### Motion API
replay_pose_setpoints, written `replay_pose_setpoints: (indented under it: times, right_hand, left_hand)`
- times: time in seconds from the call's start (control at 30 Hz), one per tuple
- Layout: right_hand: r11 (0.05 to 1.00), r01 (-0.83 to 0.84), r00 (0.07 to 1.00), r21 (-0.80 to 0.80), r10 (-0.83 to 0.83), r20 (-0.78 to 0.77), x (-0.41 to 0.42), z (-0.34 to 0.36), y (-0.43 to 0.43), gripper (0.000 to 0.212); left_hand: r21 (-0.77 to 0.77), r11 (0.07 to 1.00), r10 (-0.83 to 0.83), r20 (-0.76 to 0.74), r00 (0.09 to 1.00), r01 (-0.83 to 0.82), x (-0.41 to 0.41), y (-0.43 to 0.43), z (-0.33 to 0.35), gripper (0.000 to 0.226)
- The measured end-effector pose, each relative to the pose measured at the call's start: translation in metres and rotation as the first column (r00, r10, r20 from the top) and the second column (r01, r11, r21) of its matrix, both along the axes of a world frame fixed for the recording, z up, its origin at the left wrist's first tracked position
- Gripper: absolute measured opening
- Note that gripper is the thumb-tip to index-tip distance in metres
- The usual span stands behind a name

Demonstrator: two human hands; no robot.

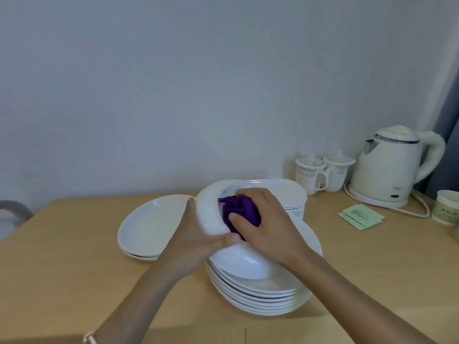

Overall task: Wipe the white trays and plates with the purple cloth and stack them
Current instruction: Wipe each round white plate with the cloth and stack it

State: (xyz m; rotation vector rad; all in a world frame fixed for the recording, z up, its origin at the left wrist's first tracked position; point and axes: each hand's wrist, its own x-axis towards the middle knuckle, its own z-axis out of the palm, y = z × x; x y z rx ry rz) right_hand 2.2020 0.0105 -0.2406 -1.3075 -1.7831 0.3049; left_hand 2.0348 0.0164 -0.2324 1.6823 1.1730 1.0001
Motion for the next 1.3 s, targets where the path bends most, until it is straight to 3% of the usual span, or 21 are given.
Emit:
replay_pose_setpoints:
  times: [0.1,0.2,0.27,0.47,0.6,0.67,0.9,0.97,1.03,1.13,1.2,1.3]
  right_hand:
    - [1.0,-0.028,0.999,-0.004,0.029,0.028,-0.006,0.009,0.018,0.047]
    - [0.997,0.079,0.997,-0.028,-0.078,0.017,0.009,0.017,0.039,0.032]
    - [0.991,0.133,0.991,-0.036,-0.132,0.012,0.017,0.012,0.036,0.026]
    - [0.994,-0.099,0.995,-0.036,0.099,0.008,-0.002,0.009,0.001,0.029]
    - [0.994,0.103,0.994,-0.023,-0.104,-0.025,0.005,0.011,0.02,0.028]
    - [0.992,0.13,0.991,-0.006,-0.13,-0.036,0.006,0.005,0.018,0.028]
    - [0.999,0.045,0.986,0.028,-0.039,-0.162,-0.008,0.026,0.02,0.017]
    - [0.999,-0.032,0.992,0.041,0.037,-0.119,-0.023,0.042,0.031,0.018]
    - [0.99,-0.114,0.992,-0.081,0.118,0.05,-0.037,0.061,0.05,0.022]
    - [0.938,-0.089,0.947,-0.334,0.184,0.265,-0.041,0.086,0.087,0.022]
    - [0.909,-0.068,0.959,-0.411,0.173,0.225,-0.028,0.09,0.106,0.024]
    - [0.891,-0.049,0.996,-0.452,0.077,0.044,0.008,0.076,0.117,0.028]
  left_hand:
    - [0.091,0.994,-0.059,0.01,0.998,0.058,-0.002,0.002,0.0,0.05]
    - [0.124,0.992,-0.017,-0.06,0.998,0.024,-0.006,0.009,-0.008,0.079]
    - [0.14,0.99,-0.017,-0.086,0.996,0.029,-0.007,0.011,-0.013,0.084]
    - [0.157,0.987,-0.018,-0.17,0.985,0.045,-0.007,0.016,-0.016,0.094]
    - [0.181,0.98,-0.033,-0.247,0.968,0.08,-0.011,0.013,-0.015,0.119]
    - [0.173,0.981,-0.042,-0.272,0.961,0.092,-0.012,0.01,-0.013,0.124]
    - [0.188,0.978,-0.027,-0.324,0.946,0.092,-0.011,-0.006,-0.014,0.112]
    - [0.211,0.976,0.008,-0.32,0.947,0.063,-0.009,-0.007,-0.015,0.108]
    - [0.222,0.974,0.025,-0.305,0.952,0.045,-0.008,-0.006,-0.016,0.113]
    - [0.246,0.967,-0.001,-0.276,0.961,0.072,-0.008,-0.004,-0.017,0.118]
    - [0.245,0.967,-0.001,-0.291,0.957,0.076,-0.009,-0.004,-0.018,0.116]
    - [0.214,0.976,0.022,-0.321,0.947,0.05,-0.01,-0.004,-0.02,0.119]
